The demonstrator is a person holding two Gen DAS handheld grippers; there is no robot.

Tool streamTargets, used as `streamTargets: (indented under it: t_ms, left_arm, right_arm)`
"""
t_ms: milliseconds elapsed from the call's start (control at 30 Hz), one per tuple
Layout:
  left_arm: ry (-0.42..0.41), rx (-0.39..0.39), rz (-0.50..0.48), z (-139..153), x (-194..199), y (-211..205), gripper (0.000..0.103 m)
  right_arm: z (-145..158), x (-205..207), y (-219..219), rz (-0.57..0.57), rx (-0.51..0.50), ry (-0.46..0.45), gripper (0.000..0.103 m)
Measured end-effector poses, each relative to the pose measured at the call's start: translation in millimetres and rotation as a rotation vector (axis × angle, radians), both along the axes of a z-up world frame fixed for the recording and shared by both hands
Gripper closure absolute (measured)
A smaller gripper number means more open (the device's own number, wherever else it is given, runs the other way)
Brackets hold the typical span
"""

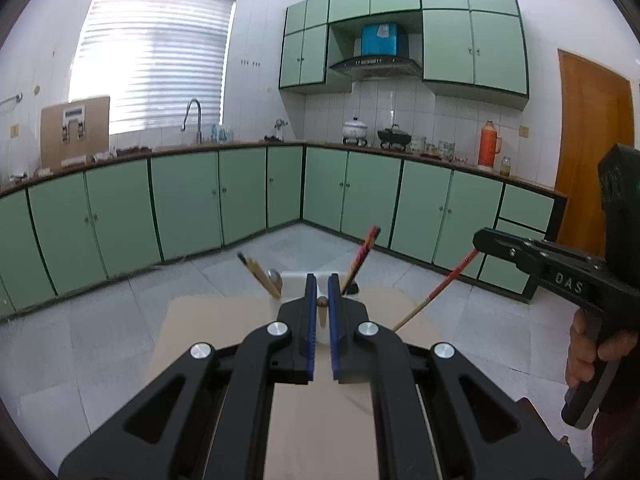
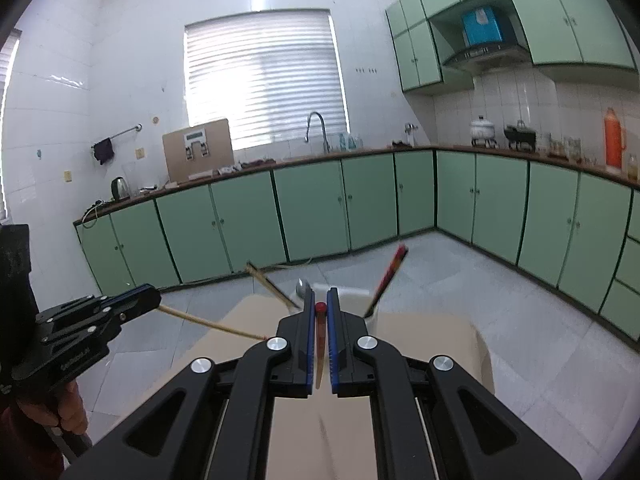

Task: Organize utensils
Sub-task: 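Lift both red chopsticks and carry them up over the white holder, then lower both chopsticks upright into the holder compartment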

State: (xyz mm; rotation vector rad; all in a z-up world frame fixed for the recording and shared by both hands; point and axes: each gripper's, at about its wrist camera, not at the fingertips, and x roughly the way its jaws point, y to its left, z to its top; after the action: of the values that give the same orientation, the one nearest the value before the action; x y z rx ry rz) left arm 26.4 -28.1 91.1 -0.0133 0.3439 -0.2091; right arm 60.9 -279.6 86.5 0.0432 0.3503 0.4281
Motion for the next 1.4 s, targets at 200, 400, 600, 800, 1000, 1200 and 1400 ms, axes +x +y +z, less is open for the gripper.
streamTargets:
  t_ms: [200,400,600,800,1000,1200,1400]
  left_arm:
    - [-0.059,0.029,0.011,28,10,-1,0.098]
    - [-0.068,0.032,0.005,52,43,1,0.098]
    - [-0.060,0.036,-0.002,69,83,3,0.099]
    - [-0.020,0.053,-0.011,71,131,-4,0.099]
    - [0.042,0.077,-0.030,57,166,-13,0.098]
    - [0.110,0.073,-0.036,32,194,-15,0.099]
    - [0.164,0.063,-0.027,7,212,-12,0.098]
  right_arm:
    - [36,21,6,0.001,-0.002,-0.066,0.097]
    - [62,60,15,-0.008,-0.014,-0.081,0.097]
    - [75,102,24,-0.020,-0.039,-0.082,0.097]
    - [63,137,33,-0.035,-0.071,-0.041,0.097]
    - [43,166,38,-0.031,-0.090,0.017,0.097]
    - [24,186,41,-0.020,-0.104,0.067,0.097]
    - [2,194,46,-0.008,-0.123,0.118,0.097]
